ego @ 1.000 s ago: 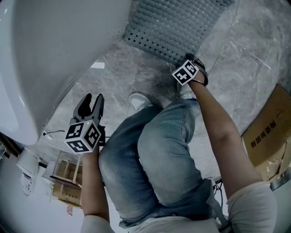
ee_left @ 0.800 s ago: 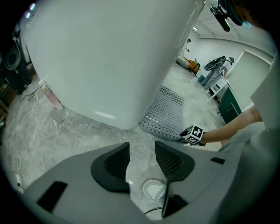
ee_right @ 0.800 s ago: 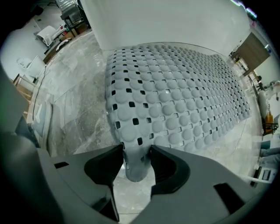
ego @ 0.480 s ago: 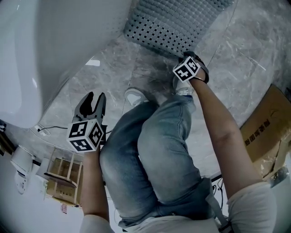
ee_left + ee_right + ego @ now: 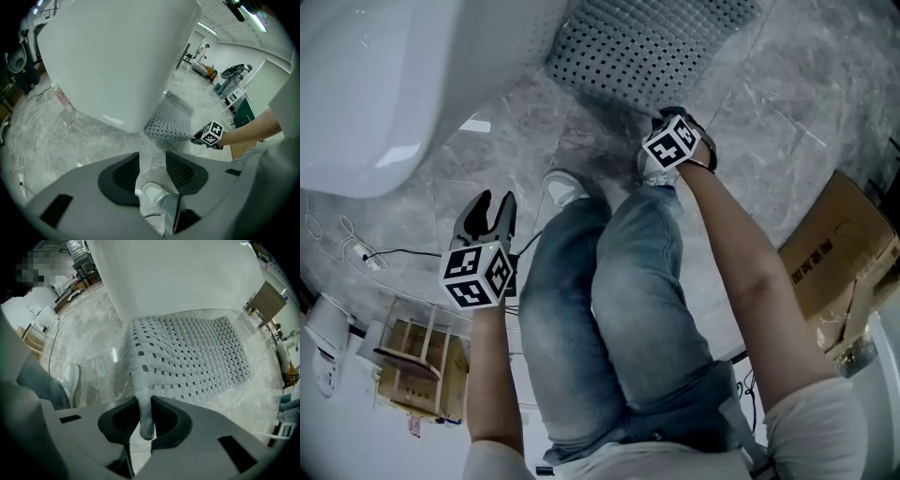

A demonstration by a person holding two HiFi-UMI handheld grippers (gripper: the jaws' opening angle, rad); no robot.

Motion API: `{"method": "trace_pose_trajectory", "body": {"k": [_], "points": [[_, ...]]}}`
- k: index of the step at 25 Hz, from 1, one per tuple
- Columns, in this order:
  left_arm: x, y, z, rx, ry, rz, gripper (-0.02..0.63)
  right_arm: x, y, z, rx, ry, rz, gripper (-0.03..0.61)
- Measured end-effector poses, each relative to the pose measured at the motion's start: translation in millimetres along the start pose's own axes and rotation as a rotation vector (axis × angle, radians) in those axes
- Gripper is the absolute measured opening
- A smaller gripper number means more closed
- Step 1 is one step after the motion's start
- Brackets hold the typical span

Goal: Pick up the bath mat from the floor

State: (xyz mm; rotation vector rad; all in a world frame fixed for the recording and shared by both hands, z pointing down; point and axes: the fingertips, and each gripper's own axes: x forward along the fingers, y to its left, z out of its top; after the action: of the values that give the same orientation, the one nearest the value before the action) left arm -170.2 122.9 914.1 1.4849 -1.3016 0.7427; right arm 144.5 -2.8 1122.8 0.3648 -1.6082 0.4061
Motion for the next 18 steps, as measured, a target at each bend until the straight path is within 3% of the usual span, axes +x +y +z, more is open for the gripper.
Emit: {"method": "trace_pose_trajectory", "body": {"k": [18], "points": [[-72,-49,-5,-0.125,-0.041,-0.006,0.179,-109,28,20,-0.021,-0.03,0.101,0.068]]}}
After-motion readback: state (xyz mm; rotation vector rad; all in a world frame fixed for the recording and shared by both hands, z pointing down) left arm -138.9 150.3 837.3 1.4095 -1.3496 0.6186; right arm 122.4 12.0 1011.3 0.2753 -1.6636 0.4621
